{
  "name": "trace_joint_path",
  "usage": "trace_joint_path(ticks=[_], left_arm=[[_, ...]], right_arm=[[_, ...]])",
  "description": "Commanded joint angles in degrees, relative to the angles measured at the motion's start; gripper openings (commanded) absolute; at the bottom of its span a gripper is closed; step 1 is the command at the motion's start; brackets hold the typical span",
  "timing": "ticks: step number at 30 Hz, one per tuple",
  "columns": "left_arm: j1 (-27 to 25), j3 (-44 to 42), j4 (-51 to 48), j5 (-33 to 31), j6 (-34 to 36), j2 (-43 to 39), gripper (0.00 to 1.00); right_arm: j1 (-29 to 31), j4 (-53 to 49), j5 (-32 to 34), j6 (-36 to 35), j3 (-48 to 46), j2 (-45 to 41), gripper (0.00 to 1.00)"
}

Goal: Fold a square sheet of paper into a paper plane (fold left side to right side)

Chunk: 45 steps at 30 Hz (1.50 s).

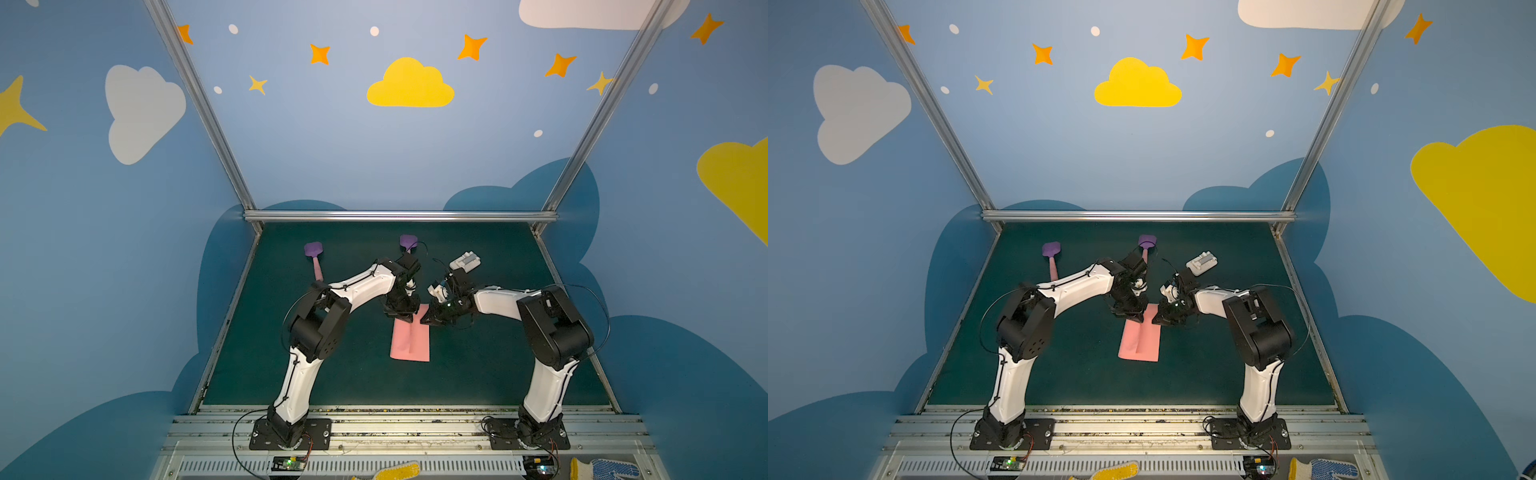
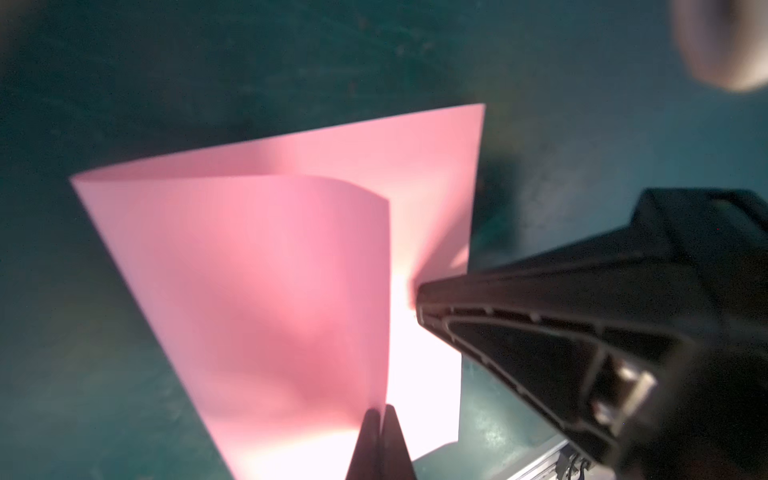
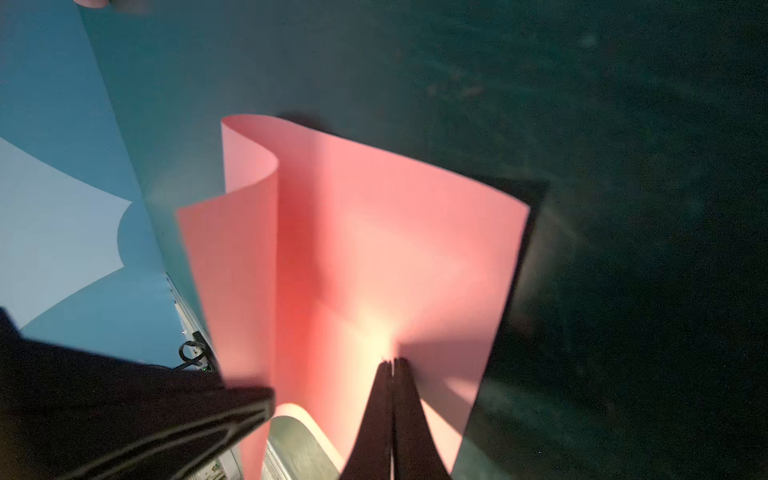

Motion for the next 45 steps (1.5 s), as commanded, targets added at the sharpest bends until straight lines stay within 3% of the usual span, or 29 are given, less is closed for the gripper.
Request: trace_joint_path(ticks=[1, 14, 35, 45], left_arm=[[-0.3, 1.5, 1.3, 1.1, -2.3, 0.9, 0.04], [-1.0, 2.8, 0.9, 0.9, -2.3, 2.7, 0.04], [-2.7, 6.3, 1.4, 1.8, -3.9, 7.0, 0.04], [-2.8, 5.7, 2.4, 1.6, -4.4, 7.7, 0.04]], right_arm=[[0.1, -1.4, -1.0, 0.6, 0.4, -1.4, 0.0], [-4.0, -2.0, -0.6, -0.6, -0.8, -2.9, 0.0], [-3.8, 0.6, -2.8, -0.5, -2.6, 1.3, 0.0], [-4.0, 1.4, -4.4, 1.8, -6.8, -10.0, 0.0]])
